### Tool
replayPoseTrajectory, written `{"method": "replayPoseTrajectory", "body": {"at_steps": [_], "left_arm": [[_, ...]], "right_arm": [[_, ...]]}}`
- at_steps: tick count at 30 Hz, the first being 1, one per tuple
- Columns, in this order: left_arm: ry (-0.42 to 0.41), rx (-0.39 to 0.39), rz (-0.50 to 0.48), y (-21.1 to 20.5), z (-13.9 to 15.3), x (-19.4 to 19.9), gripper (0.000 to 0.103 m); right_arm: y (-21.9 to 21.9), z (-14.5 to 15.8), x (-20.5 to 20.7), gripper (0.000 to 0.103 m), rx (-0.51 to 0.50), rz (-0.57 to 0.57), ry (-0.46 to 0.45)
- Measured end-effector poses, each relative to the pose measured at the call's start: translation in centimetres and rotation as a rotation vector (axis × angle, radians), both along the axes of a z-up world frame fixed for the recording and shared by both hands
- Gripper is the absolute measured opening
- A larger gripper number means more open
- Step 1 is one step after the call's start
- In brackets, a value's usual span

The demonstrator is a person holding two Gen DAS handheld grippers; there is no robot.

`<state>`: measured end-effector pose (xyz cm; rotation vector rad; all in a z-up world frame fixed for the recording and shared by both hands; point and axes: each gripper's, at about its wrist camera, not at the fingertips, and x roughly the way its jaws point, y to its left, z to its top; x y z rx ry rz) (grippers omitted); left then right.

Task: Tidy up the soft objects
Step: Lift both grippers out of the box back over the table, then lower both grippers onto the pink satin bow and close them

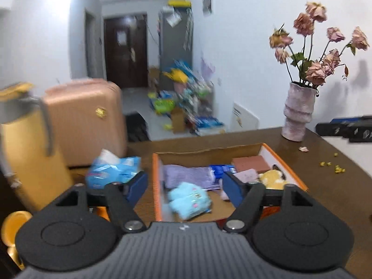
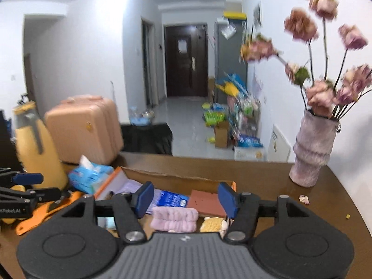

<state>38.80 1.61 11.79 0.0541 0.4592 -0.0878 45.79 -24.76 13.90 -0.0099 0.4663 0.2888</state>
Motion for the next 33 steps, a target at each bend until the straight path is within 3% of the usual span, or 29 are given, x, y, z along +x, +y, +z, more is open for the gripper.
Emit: {"method": "replayPoseTrajectory", "body": {"at_steps": [2, 9, 13, 17, 22, 27, 33], "left_arm": [[-0.038, 0.01, 0.013, 0.3, -0.6, -3.1, 0.08], [-0.073, -0.02, 0.013, 0.4, -3.9, -12.4, 0.087], [-0.058, -0.044, 0.024, 0.1, -6.0, -16.7, 0.089], [-0.012, -0.06, 0.011, 0.4, -8.1, -19.3, 0.093], [0.036, -0.064, 0.007, 0.9, -9.2, -18.8, 0.095], [0.064, -0.072, 0.008, 1.0, -10.9, -15.0, 0.096], [0.055, -0.027, 0.006, 0.9, -13.5, -7.6, 0.094]], "right_arm": [[-0.3, -0.2, -3.1, 0.07, 0.02, 0.02, -0.06], [0.1, -3.7, -13.0, 0.072, -0.015, 0.107, -0.178], [0.3, -6.4, -18.4, 0.078, -0.005, 0.174, -0.194], [0.1, -9.5, -22.4, 0.081, 0.047, 0.218, -0.149], [-0.7, -12.6, -23.6, 0.081, 0.135, 0.219, -0.024], [-0.5, -12.9, -21.9, 0.081, 0.143, 0.201, -0.002], [4.0, -12.9, -13.0, 0.077, 0.207, 0.248, 0.059]]}}
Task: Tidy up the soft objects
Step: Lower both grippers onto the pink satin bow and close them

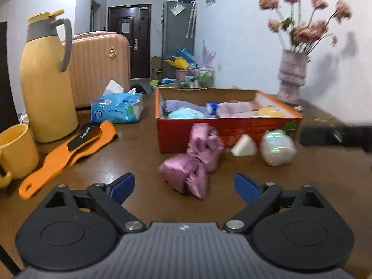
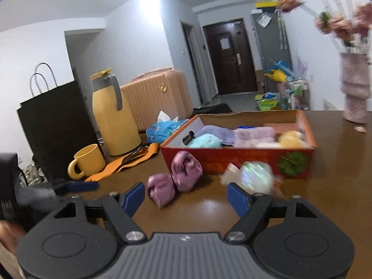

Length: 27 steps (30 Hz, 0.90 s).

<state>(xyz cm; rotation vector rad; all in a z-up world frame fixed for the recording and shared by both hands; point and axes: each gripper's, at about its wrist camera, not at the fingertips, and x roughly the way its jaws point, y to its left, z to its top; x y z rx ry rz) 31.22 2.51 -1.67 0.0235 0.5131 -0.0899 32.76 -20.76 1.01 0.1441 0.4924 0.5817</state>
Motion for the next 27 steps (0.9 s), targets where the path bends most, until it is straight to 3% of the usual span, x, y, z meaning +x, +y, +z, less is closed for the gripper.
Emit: {"method": "replayPoseTrajectory", "body": {"at_steps": [3, 5, 7, 9, 10, 12, 13, 17, 23, 27], "left_arm": [[-0.005, 0.037, -0.015, -0.1, -0.9, 2.4, 0.088], [0.014, 0.021, -0.047, 0.3, -1.6, 3.7, 0.084], [0.045, -0.023, -0.051, 0.9, -2.4, 5.0, 0.07], [0.076, -0.072, -0.072, 1.4, -2.8, 6.1, 0.043], [0.092, -0.09, -0.092, 1.5, -3.0, 6.5, 0.037], [0.12, -0.077, -0.102, 1.4, -3.1, 6.6, 0.03], [0.12, -0.058, -0.104, 1.2, -3.0, 6.2, 0.029], [0.104, -0.046, -0.161, -0.1, -2.6, 2.8, 0.027], [0.032, 0.031, -0.225, -3.4, -3.5, -5.5, 0.028], [0.02, 0.021, -0.252, -4.1, -3.7, -9.4, 0.028]], "right_arm": [[3.5, -0.4, 5.4, 0.076, -0.021, -0.014, 0.026], [5.6, -1.1, 8.4, 0.073, -0.041, -0.017, 0.05], [7.5, -2.4, 11.4, 0.069, -0.04, -0.055, 0.105], [8.9, -3.7, 13.5, 0.05, -0.034, -0.073, 0.168], [9.3, -4.2, 14.1, 0.034, -0.03, -0.075, 0.188], [9.2, -5.1, 14.4, 0.02, 0.01, -0.075, 0.225], [8.9, -5.3, 14.0, 0.012, 0.034, -0.076, 0.232], [6.3, -5.2, 10.4, 0.008, 0.065, -0.074, 0.22], [2.7, -6.0, -0.5, 0.008, 0.04, -0.087, 0.117], [0.0, -8.1, -6.8, 0.013, 0.039, -0.129, 0.158]]}}
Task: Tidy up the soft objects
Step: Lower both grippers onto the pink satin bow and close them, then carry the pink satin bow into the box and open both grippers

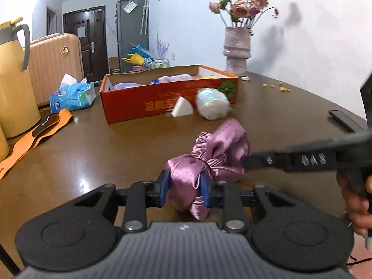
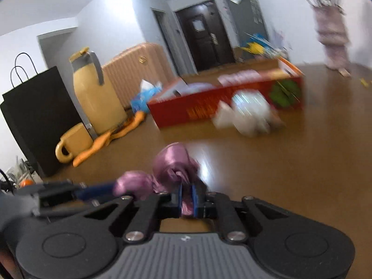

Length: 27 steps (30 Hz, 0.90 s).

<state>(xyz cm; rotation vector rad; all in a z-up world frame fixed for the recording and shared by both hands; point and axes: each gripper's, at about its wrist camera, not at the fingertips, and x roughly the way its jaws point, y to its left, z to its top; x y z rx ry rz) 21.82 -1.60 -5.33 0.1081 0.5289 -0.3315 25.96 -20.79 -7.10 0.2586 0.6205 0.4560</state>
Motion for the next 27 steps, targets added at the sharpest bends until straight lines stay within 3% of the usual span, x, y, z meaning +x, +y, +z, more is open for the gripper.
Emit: {"method": "replayPoseTrajectory", "body": {"at_steps": [3, 6, 8, 9, 12, 14, 18, 20, 22, 24, 27], "left_arm": [[-0.007, 0.004, -0.037, -0.3, -0.3, -1.2, 0.028], [-0.017, 0.033, -0.047, -0.7, -0.3, -1.3, 0.029], [-0.007, 0.024, -0.044, -0.7, -0.2, -1.2, 0.029], [-0.003, 0.018, -0.038, -0.6, -0.2, -1.0, 0.031], [0.039, -0.054, 0.016, 0.6, 0.2, -0.7, 0.048], [0.095, -0.153, 0.045, 2.2, 0.6, -0.7, 0.049], [0.201, -0.38, 0.089, 4.5, 0.6, -0.6, 0.056], [0.231, -0.399, 0.091, 4.0, 0.2, 0.0, 0.056], [0.222, -0.371, 0.132, 3.1, -0.2, 0.5, 0.05], [0.238, -0.383, 0.149, 2.9, -0.7, 1.3, 0.036], [0.232, -0.403, 0.154, 2.8, -0.7, 1.7, 0.038]], "right_arm": [[-2.2, 0.2, -2.3, 0.018, 0.045, -0.03, 0.011], [-3.5, 3.0, -2.8, 0.028, 0.076, -0.028, -0.109], [-2.7, 4.5, -1.5, 0.054, 0.047, 0.011, -0.155], [-2.0, 5.0, -0.5, 0.057, 0.014, 0.04, -0.157], [0.3, 4.4, 3.7, 0.054, -0.038, 0.121, -0.089], [1.3, 3.0, 5.7, 0.041, -0.047, 0.153, 0.008], [1.1, 1.1, 4.8, 0.036, 0.011, 0.144, 0.032], [0.4, 0.5, 3.9, 0.028, 0.043, 0.101, 0.035], [-0.2, 0.1, 2.6, 0.027, 0.044, 0.036, 0.034], [-0.7, -0.2, 1.3, 0.026, 0.044, 0.0, 0.025], [-1.4, -0.3, -0.1, 0.026, 0.04, -0.028, 0.017]]}}
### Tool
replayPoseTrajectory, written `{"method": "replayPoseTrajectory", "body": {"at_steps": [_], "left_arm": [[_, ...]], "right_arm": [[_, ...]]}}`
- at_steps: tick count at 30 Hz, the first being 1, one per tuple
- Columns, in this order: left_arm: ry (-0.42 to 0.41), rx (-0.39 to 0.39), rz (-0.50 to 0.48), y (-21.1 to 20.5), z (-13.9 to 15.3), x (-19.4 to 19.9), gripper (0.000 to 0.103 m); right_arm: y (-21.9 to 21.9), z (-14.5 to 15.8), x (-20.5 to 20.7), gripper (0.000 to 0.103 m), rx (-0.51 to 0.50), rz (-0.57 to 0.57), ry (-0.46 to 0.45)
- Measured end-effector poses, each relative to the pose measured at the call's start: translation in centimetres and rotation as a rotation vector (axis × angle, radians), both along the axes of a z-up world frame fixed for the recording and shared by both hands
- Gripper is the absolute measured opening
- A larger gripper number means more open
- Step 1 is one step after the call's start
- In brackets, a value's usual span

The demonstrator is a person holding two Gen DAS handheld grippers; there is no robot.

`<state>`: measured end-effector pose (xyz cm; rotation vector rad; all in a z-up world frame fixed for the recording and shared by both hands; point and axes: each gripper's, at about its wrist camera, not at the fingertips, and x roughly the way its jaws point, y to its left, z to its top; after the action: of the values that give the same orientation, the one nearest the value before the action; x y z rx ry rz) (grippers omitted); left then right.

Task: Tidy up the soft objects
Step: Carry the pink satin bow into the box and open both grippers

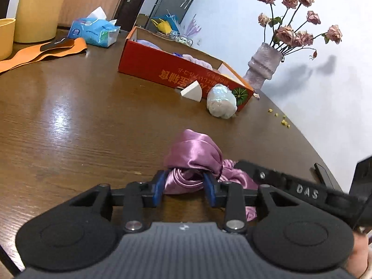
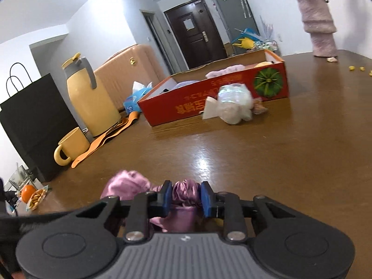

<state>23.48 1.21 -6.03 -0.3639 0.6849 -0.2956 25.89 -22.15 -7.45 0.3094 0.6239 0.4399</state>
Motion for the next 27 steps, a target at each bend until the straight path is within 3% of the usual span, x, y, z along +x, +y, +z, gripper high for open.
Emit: {"method": "replayPoseTrajectory", "body": {"at_steps": [6, 7, 8, 11, 12, 15, 20, 24, 27], "left_arm": [[-0.06, -0.013, -0.034, -0.1, 1.2, -0.5, 0.065], [-0.061, -0.019, -0.028, 0.0, 1.4, -0.4, 0.066], [-0.063, -0.023, -0.012, 0.1, 1.5, -0.3, 0.064], [-0.036, 0.004, -0.002, -0.1, 1.1, 0.8, 0.033], [-0.024, 0.002, -0.011, -0.2, 0.9, 1.1, 0.027], [-0.042, 0.02, -0.026, -0.4, 0.8, 1.0, 0.021], [-0.064, -0.043, -0.08, 0.0, 2.4, 2.4, 0.016], [-0.172, -0.056, -0.088, 0.4, 6.3, 6.6, 0.016], [-0.224, -0.086, -0.076, 1.1, 9.5, 11.9, 0.016]], "right_arm": [[-0.5, -0.4, -0.4, 0.026, 0.006, -0.019, 0.002], [-0.4, -0.4, -0.4, 0.025, -0.002, -0.019, -0.002], [-0.3, -0.5, -0.4, 0.024, -0.008, -0.022, -0.006], [0.2, -0.6, -0.4, 0.022, -0.029, -0.017, -0.017], [0.2, -0.6, -0.4, 0.022, -0.034, -0.014, -0.02], [0.2, -0.6, -0.4, 0.016, -0.027, -0.004, -0.018], [0.3, 0.8, 0.0, 0.009, -0.036, 0.009, -0.05], [0.0, 4.6, 2.8, 0.009, -0.003, 0.03, -0.14], [0.4, 8.6, 7.6, 0.009, -0.023, 0.04, -0.223]]}}
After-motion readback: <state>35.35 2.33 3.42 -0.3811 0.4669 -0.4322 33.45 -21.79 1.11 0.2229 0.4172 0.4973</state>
